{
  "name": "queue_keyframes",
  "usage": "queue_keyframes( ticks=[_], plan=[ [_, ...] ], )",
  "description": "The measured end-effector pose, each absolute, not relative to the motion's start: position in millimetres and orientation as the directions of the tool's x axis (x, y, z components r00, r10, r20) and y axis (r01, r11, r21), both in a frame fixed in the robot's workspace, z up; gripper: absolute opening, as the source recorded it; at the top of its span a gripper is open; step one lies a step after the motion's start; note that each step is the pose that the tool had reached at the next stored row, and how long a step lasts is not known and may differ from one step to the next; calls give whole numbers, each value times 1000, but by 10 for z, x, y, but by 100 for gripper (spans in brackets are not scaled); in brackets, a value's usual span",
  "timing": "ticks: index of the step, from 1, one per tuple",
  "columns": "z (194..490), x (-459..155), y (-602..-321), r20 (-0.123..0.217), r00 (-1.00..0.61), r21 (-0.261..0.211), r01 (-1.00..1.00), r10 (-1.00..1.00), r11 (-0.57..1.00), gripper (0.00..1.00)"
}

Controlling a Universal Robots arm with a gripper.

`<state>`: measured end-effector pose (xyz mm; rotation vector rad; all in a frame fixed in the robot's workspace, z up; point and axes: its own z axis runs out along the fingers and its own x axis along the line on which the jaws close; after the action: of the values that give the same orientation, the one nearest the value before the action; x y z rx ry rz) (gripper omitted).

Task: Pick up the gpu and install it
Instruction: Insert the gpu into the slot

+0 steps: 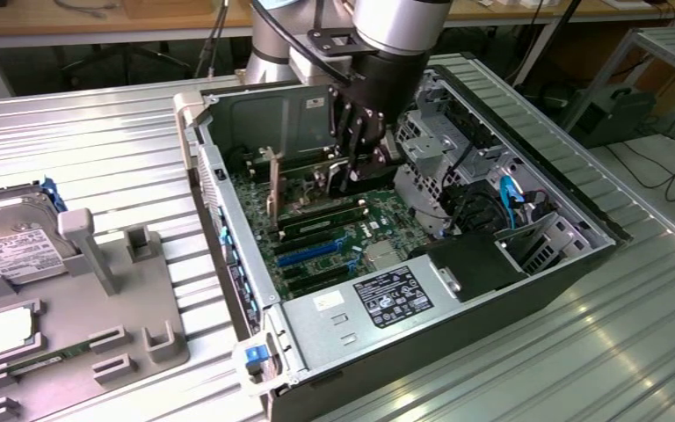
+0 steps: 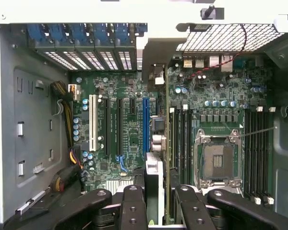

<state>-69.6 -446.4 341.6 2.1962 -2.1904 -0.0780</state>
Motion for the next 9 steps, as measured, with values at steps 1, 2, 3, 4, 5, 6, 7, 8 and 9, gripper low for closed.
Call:
queue_keyframes(
  ticks=[1,2,3,4,5,6,7,8,9],
  plan=[
    [3406,-700,-4464,-9,2,63,-998,-1000,-3,29],
    [3391,-705,-4463,-10,2,63,-998,-1000,-3,29],
    [3381,-708,-4463,-10,2,63,-998,-1000,-3,29],
    [3370,-709,-4463,-10,3,63,-998,-1000,-3,29],
    [3354,-710,-4463,-10,3,63,-998,-1000,-3,29],
    [3334,-714,-4463,-10,2,63,-998,-1000,-3,29],
    [3313,-723,-4462,-10,2,63,-998,-1000,-3,29],
    [3304,-729,-4462,-10,2,63,-998,-1000,-3,29],
    [3299,-738,-4461,-10,2,63,-998,-1000,-3,29]
  ],
)
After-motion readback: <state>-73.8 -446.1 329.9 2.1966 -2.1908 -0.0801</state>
